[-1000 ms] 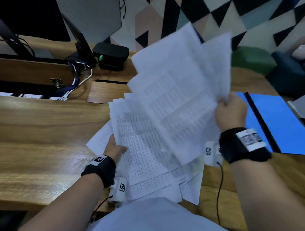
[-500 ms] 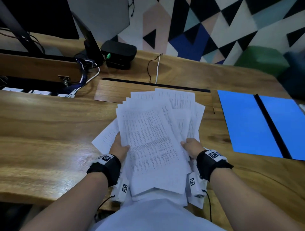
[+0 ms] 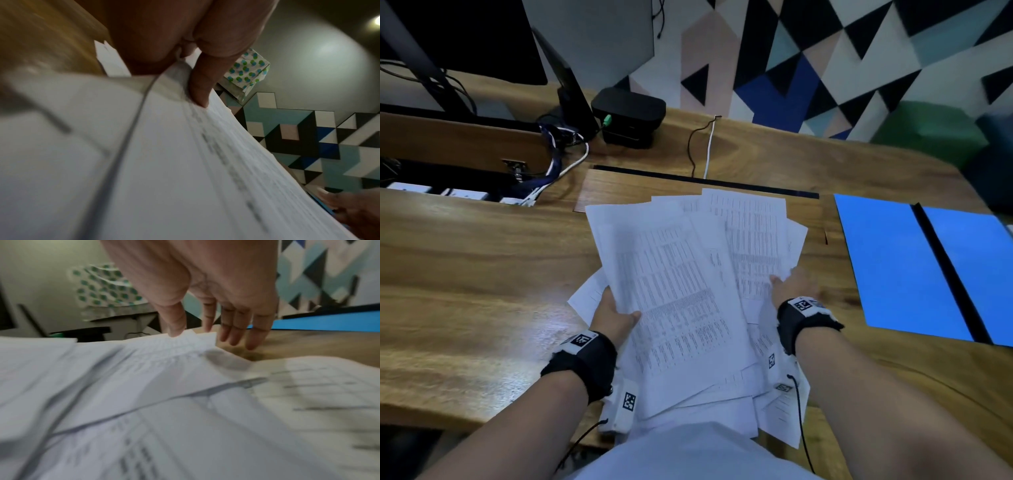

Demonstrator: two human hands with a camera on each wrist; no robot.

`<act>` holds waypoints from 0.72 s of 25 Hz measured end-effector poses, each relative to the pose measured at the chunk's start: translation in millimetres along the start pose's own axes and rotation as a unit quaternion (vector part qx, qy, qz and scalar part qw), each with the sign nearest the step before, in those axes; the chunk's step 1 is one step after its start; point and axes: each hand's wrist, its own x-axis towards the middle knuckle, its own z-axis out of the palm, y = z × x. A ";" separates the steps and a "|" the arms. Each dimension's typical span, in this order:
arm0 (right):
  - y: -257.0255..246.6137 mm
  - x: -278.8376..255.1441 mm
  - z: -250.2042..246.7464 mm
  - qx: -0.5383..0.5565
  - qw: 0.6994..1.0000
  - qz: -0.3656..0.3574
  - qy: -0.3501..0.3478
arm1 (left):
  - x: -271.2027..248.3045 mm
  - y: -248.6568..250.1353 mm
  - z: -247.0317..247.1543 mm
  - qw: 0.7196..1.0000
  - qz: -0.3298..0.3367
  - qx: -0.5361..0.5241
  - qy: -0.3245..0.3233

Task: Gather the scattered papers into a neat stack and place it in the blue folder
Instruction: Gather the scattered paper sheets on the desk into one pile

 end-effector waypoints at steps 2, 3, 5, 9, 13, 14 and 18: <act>5.7 6.5 -7.3 -0.017 0.999 0.050 0.014 | 3.3 -5.5 -7.0 0.999 -0.032 -0.006 -0.006; 3.5 11.0 -6.7 -0.002 0.999 0.046 -0.005 | 5.4 -8.2 -8.7 0.999 -0.042 -0.013 -0.014; -3.7 18.1 -2.0 0.104 0.993 0.024 -0.041 | 6.5 -7.9 -7.9 0.998 -0.048 -0.029 -0.034; -11.3 16.8 -0.5 0.291 0.954 0.059 -0.044 | 4.2 -6.1 -4.2 0.997 -0.041 -0.049 -0.043; -14.0 3.3 -35.5 0.225 0.974 -0.014 0.031 | 2.3 -4.2 -1.7 0.998 -0.038 -0.046 -0.033; -17.1 0.0 -48.5 0.212 0.975 -0.037 0.055 | 1.9 -3.4 -1.6 0.998 -0.039 -0.043 -0.033; -29.9 -5.6 -98.8 0.188 0.954 -0.144 0.184 | -2.9 1.5 1.5 0.998 -0.034 -0.042 -0.036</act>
